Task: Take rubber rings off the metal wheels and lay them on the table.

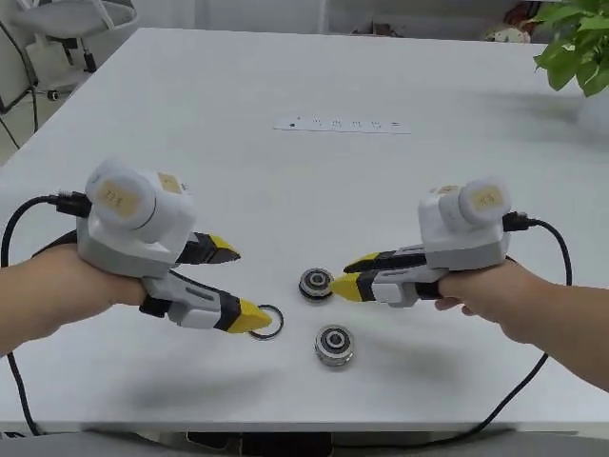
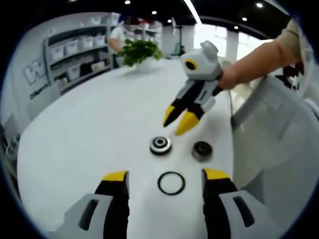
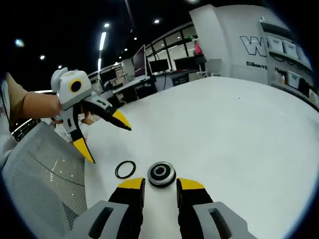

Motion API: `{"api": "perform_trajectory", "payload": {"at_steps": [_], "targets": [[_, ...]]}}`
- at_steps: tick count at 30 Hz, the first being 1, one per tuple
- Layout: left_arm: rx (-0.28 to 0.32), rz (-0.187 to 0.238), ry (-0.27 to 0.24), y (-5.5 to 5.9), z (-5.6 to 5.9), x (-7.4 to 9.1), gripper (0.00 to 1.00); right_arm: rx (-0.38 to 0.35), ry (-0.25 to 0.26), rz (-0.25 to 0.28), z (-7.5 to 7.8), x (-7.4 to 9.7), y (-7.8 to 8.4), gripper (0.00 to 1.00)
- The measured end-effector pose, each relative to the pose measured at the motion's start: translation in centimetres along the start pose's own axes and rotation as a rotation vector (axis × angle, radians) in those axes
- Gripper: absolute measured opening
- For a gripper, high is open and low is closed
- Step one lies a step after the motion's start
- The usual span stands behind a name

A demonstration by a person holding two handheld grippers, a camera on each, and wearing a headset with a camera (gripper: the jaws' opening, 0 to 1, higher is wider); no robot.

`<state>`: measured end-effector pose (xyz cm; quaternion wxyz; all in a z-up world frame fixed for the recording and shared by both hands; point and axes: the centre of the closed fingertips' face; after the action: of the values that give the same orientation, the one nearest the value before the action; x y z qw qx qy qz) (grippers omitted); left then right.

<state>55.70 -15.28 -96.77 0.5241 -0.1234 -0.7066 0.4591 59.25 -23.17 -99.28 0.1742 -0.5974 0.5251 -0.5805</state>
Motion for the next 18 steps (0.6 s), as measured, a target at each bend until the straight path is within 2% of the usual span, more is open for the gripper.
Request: {"api": "perform_trajectory", "payload": {"at_steps": [18], "targets": [[-0.016, -0.008, 0.013, -0.6, -0.6, -2.6, 0.46, 0.060, -0.016, -0.014, 0.4, -0.7, 0.8, 0.26]]}}
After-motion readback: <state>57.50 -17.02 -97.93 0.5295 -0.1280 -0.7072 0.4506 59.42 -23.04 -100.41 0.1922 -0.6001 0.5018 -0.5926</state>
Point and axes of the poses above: the centre of the closed fingertips' face, and the gripper's own axes: x roughly backward along the fingers, z roughly to its right, y roughly out of its underside, and after that the axes turned 3 degrees about -y, right-handed
